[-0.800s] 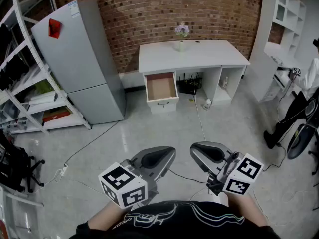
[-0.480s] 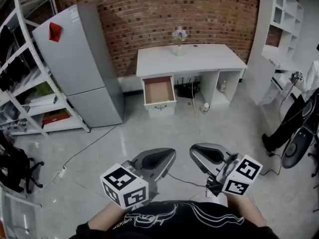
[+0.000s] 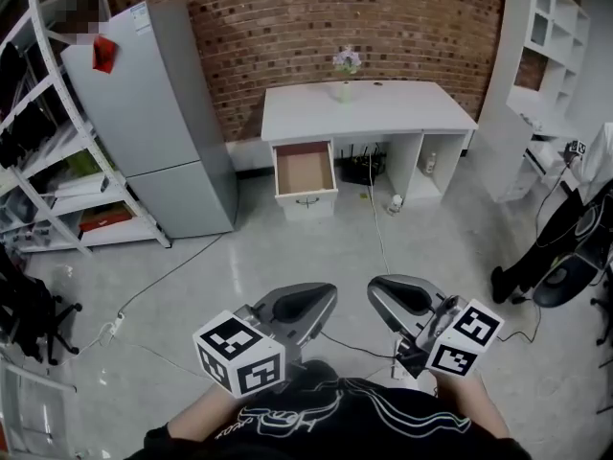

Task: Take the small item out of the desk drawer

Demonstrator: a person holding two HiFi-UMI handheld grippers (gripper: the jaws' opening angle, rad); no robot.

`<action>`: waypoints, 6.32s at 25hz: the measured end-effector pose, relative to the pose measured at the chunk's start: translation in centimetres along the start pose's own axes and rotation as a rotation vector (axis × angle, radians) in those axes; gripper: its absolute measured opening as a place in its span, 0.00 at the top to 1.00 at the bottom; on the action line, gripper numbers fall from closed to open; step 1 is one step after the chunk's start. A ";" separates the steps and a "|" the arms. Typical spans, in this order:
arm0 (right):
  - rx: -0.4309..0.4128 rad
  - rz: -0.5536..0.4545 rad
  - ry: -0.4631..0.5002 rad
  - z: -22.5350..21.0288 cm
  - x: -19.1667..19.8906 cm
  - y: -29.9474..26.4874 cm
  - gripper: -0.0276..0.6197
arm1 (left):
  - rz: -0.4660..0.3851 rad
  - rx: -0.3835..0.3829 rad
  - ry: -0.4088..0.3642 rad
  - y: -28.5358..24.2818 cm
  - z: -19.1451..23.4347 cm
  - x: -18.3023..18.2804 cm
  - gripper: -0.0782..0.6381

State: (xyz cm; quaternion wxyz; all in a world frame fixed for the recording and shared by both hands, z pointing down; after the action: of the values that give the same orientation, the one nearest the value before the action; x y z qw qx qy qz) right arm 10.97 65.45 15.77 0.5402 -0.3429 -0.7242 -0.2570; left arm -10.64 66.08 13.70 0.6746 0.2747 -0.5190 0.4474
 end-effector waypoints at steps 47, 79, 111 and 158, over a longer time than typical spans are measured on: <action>0.132 0.230 -0.180 -51.5 -4.3 -39.9 0.87 | 0.170 -0.010 -0.027 -30.3 61.7 -8.6 0.86; 0.120 0.401 -0.408 -72.6 5.9 -50.6 0.87 | 0.881 0.204 -0.373 -44.5 86.2 5.2 0.67; 0.029 0.499 -0.584 -77.4 20.4 -52.5 0.87 | 1.346 0.825 -0.856 -52.3 96.9 24.6 0.58; 0.023 0.403 -0.429 -75.5 12.6 -50.0 0.87 | 1.152 0.460 -0.690 -51.2 91.5 14.6 0.70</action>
State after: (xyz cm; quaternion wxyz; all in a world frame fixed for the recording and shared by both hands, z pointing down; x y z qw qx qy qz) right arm 15.73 -19.57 49.24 0.4188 -0.5203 -0.7420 -0.0581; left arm -5.88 -28.66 60.71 0.0526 0.2182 -0.6581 0.7187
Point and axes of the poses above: the fingertips, and each gripper's own axes: y backward along the fingers, z to its left, x out of its underside, the point moved 10 cm from there along y, backward along the fingers, and after that the axes turned 7 degrees about x, right-handed, at the moved point
